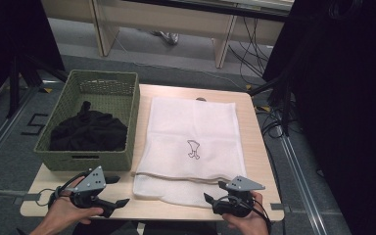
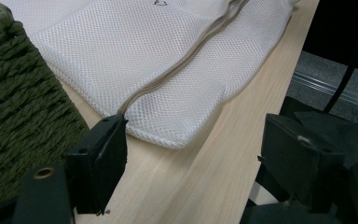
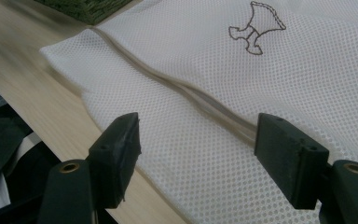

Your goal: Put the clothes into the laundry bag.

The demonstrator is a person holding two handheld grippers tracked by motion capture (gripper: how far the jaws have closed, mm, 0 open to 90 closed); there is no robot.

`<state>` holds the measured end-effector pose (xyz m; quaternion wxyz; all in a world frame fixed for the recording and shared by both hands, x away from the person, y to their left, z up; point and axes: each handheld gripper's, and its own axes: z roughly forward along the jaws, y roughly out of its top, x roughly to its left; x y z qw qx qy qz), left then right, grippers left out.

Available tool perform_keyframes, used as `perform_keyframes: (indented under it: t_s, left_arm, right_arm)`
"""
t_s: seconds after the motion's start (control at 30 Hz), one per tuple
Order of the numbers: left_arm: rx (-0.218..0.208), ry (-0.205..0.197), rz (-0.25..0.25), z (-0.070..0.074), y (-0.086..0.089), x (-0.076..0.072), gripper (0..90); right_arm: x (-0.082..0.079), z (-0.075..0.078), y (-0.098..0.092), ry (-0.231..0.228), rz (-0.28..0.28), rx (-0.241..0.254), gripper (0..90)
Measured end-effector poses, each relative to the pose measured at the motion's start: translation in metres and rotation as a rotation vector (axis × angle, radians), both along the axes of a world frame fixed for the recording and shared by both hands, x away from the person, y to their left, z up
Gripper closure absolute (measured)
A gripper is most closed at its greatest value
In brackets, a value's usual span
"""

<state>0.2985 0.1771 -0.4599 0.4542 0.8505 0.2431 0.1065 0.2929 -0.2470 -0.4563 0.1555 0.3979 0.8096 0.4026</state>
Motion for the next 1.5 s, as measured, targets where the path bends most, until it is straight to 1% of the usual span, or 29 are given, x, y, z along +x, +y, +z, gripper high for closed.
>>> perform_keyframes:
  t_s: [0.03,0.13,0.17,0.2,0.23,0.33,0.37,0.43,0.5,0.53,0.57,0.6,0.63,0.67,0.77,0.8,0.83,1.03,1.07,1.13,1.17,1.23,1.27,1.3,1.33,1.4,1.43,1.47,1.5]
  left_arm:
    - [-0.011,0.018,0.022,-0.001,-0.001,-0.002,22.3]
    - [-0.011,0.023,0.027,-0.001,-0.001,-0.002,22.3]
    - [-0.013,0.019,0.025,-0.001,-0.001,-0.002,22.3]
    - [0.009,0.008,-0.003,0.000,0.000,0.000,22.3]
    - [0.006,0.009,-0.001,0.000,0.000,0.000,22.3]
    - [0.004,0.009,0.000,0.000,0.000,0.000,22.2]
    - [0.000,0.008,0.002,0.000,-0.001,0.000,22.2]
    - [0.006,0.010,-0.001,0.000,0.000,0.000,22.3]
    - [0.014,0.006,0.005,0.000,0.000,-0.001,22.3]
    - [-0.004,-0.001,0.009,-0.001,-0.001,0.000,22.3]
    - [-0.005,0.002,0.012,-0.001,-0.001,0.000,22.3]
    - [-0.005,0.002,0.012,-0.001,-0.001,0.000,22.3]
    - [0.005,0.008,0.006,0.001,0.000,0.000,22.3]
    - [-0.009,0.023,0.023,0.001,-0.001,-0.002,22.3]
    - [-0.007,0.013,0.024,0.001,-0.001,-0.001,22.3]
    - [0.004,0.007,0.016,0.002,0.000,0.000,22.3]
    - [-0.009,0.018,0.032,0.001,-0.001,-0.001,22.3]
    - [0.006,0.025,0.020,0.001,-0.001,0.000,22.3]
    - [0.011,0.024,0.016,0.001,-0.001,0.000,22.3]
    - [0.009,0.021,0.028,0.001,-0.001,-0.001,22.3]
    - [0.002,0.025,0.027,0.002,-0.001,-0.001,22.3]
    - [0.001,0.027,0.024,0.002,-0.001,-0.001,22.3]
    - [0.009,0.024,0.022,0.002,-0.001,0.000,22.3]
    - [0.012,0.020,0.021,0.002,-0.001,0.000,22.3]
    - [-0.004,0.017,0.009,0.001,-0.002,0.000,22.3]
    - [0.011,0.003,-0.001,0.002,-0.001,0.001,22.3]
    - [0.005,0.005,-0.004,0.001,-0.001,0.001,22.3]
    - [0.005,0.005,-0.004,0.001,-0.001,0.001,22.3]
    - [0.015,0.007,-0.003,0.002,-0.001,0.001,22.3]
  right_arm:
    - [0.000,0.000,0.000,-0.003,-0.001,-0.002,32.2]
    - [0.000,0.000,0.000,0.008,-0.010,0.008,32.2]
    - [0.001,-0.001,-0.001,-0.003,0.001,-0.005,32.2]
    - [0.001,-0.001,-0.001,-0.005,0.000,-0.006,32.2]
    - [0.001,0.000,-0.001,-0.008,-0.002,-0.012,32.3]
    - [0.000,0.000,0.001,0.009,-0.008,0.009,32.3]
    - [0.001,0.000,-0.001,-0.008,-0.001,-0.021,32.3]
    - [0.001,0.001,-0.001,-0.007,-0.006,-0.014,32.3]
    - [0.003,0.000,-0.002,-0.014,0.010,-0.012,32.1]
    - [0.003,0.000,-0.002,-0.002,0.003,-0.009,31.8]
    - [0.002,0.000,-0.002,0.008,-0.012,-0.009,31.6]
    - [0.005,-0.001,-0.003,-0.009,-0.001,-0.013,31.2]
    - [0.005,0.000,-0.004,-0.010,-0.011,-0.012,29.2]
    - [0.007,0.000,-0.004,-0.003,-0.001,0.008,27.0]
    - [0.011,0.001,-0.004,-0.007,-0.005,0.010,26.5]
    - [0.015,0.001,-0.005,-0.020,0.012,-0.003,26.6]
    - [0.019,0.001,-0.005,-0.028,0.023,-0.010,26.9]
    - [0.039,-0.005,-0.001,-0.025,0.050,-0.107,30.9]
    - [0.044,-0.006,0.000,-0.030,0.074,-0.131,32.6]
    - [0.051,-0.009,0.003,-0.034,0.092,-0.159,33.4]
    - [0.054,-0.010,0.006,-0.016,0.099,-0.163,35.3]
    - [0.056,-0.012,0.010,-0.012,0.101,-0.168,37.1]
    - [0.060,-0.013,0.012,-0.003,0.115,-0.177,37.5]
    - [0.065,-0.015,0.015,-0.016,0.140,-0.190,37.6]
    - [0.070,-0.019,0.022,0.003,0.155,-0.195,39.6]
    - [0.074,-0.020,0.025,0.000,0.174,-0.205,40.2]
    - [0.080,-0.025,0.031,0.001,0.199,-0.230,41.3]
    - [0.080,-0.025,0.031,0.001,0.199,-0.230,41.3]
    - [0.084,-0.030,0.037,-0.007,0.206,-0.253,42.5]
